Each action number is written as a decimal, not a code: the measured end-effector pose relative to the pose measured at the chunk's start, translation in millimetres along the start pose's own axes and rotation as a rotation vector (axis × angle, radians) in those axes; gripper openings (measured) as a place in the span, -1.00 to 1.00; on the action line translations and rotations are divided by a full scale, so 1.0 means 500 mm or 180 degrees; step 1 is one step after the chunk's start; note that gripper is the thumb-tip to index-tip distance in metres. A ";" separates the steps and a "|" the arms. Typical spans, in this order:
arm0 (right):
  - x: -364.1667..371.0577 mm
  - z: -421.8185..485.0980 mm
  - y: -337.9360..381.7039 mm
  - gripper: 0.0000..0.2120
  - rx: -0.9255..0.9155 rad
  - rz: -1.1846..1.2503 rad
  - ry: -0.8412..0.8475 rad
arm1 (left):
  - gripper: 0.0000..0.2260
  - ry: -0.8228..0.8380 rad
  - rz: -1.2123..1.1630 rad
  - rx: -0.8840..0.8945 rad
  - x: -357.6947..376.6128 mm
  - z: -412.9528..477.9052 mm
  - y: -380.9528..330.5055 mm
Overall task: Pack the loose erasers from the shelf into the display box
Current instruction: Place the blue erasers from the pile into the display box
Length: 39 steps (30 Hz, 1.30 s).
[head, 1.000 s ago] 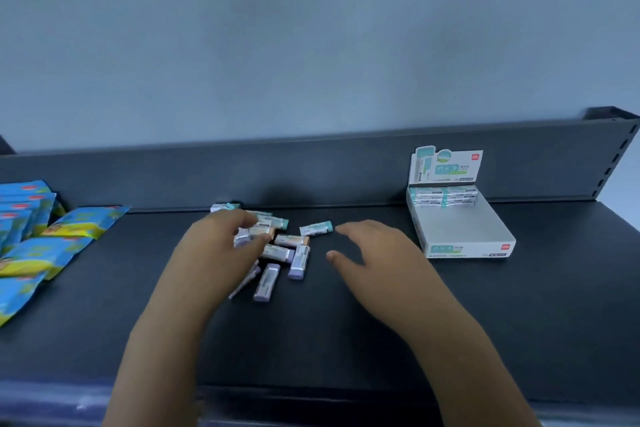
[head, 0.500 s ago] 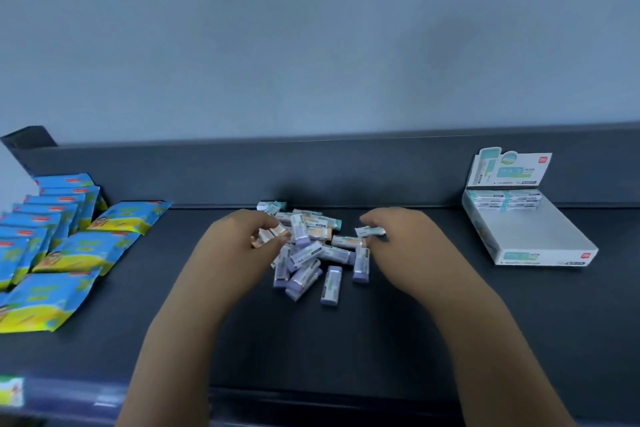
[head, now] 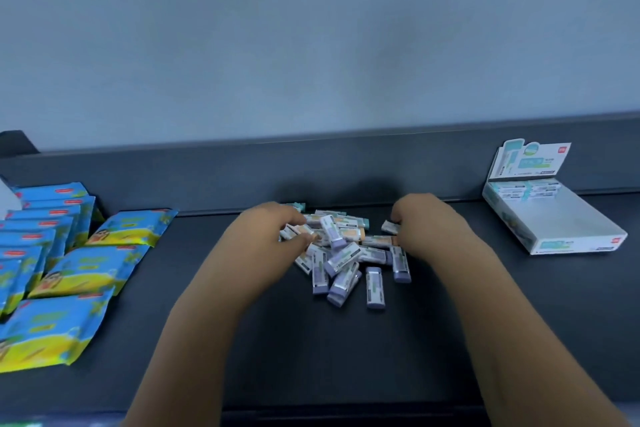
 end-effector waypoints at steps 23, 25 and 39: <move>-0.062 -0.078 -0.028 -0.99 0.1140 0.3960 -0.1795 | -0.84 0.0769 0.1655 0.0384 0.150 0.163 -0.159; -0.057 -0.081 -0.031 -0.93 0.1142 0.3935 -0.1781 | -0.84 0.0822 0.1859 0.0452 0.166 0.164 -0.167; -0.057 -0.110 -0.020 -0.91 0.0797 0.4217 -0.2243 | -0.83 -0.0216 0.1774 0.0828 0.136 0.140 -0.218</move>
Point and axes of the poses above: each hand's wrist, its own z-axis towards the middle knuckle, its own x-axis out of the palm, y = z × x, the point moved 8 cm from there along z, towards the middle knuckle, and after that the axes turned 12 degrees about -x, right-handed, at the moved point
